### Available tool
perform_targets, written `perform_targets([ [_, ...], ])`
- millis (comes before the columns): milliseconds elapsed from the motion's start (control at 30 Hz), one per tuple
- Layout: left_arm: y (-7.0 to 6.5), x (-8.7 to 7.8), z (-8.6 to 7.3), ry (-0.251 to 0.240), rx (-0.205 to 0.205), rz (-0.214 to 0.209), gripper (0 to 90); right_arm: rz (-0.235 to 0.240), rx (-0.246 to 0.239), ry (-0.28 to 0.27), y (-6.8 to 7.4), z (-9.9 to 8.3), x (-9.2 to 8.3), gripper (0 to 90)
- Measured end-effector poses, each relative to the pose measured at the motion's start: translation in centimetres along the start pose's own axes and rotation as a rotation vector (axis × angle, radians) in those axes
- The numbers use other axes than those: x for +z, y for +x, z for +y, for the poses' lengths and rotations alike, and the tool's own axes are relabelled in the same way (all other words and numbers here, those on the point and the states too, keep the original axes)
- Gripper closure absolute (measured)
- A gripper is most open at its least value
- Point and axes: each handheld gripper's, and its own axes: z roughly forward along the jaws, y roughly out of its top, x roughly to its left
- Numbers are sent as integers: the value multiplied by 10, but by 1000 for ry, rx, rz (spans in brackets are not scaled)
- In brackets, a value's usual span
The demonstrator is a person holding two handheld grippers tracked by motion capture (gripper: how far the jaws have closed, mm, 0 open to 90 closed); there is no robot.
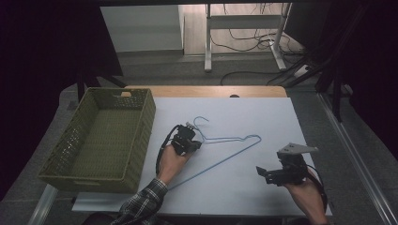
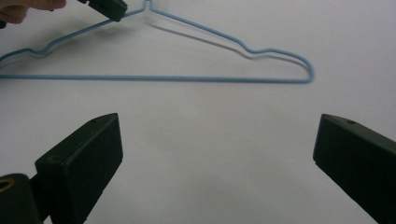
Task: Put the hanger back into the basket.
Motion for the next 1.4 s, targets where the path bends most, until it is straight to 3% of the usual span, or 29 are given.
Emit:
perform_targets([
  [100,0,-3,-2,-17,0,-21,870,11,-42,14,8,19,13,0],
  [333,-1,-6,-5,-33,0,-42,870,58,-41,-11,12,53,39,0],
  [500,-1,-7,-7,-46,-4,-55,870,94,-61,4,26,85,82,6],
  [533,-1,-7,-7,-46,-4,-55,870,94,-61,4,26,85,82,6],
  [600,-1,-7,-8,-50,-6,-67,870,89,-86,16,35,98,105,43],
  [633,-1,-7,-8,-50,-6,-67,870,89,-86,16,35,98,105,43],
  [700,-1,-7,-8,-53,-3,-73,870,96,-91,24,40,110,127,95],
  [833,-2,-7,-8,-54,-1,-75,870,91,-119,44,46,118,147,185],
  [933,-2,-7,-8,-55,-2,-80,870,90,-138,66,51,124,164,294],
  [967,-2,-7,-8,-55,-2,-80,869,99,-134,78,53,126,173,370],
  [1033,-2,-6,-9,-56,-6,-83,870,102,-134,83,54,127,177,396],
  [1067,-2,-6,-9,-54,-2,-85,870,106,-130,88,56,129,184,467],
  [1133,-3,-6,-9,-55,-2,-88,870,117,-122,94,57,130,188,486],
  [1167,-3,-6,-10,-55,-2,-88,869,115,-112,103,59,131,196,542],
  [1233,-4,-7,-10,-56,0,-88,870,119,-107,110,60,131,200,560],
  [1300,-4,-7,-10,-58,4,-90,869,103,-100,132,63,130,208,676],
  [1333,-5,-7,-10,-59,4,-89,869,103,-100,132,63,130,208,676],
  [1367,-5,-7,-10,-57,5,-96,869,106,-104,135,64,128,210,806],
  [1400,-5,-7,-10,-57,5,-96,866,106,-104,135,64,128,210,806],
])
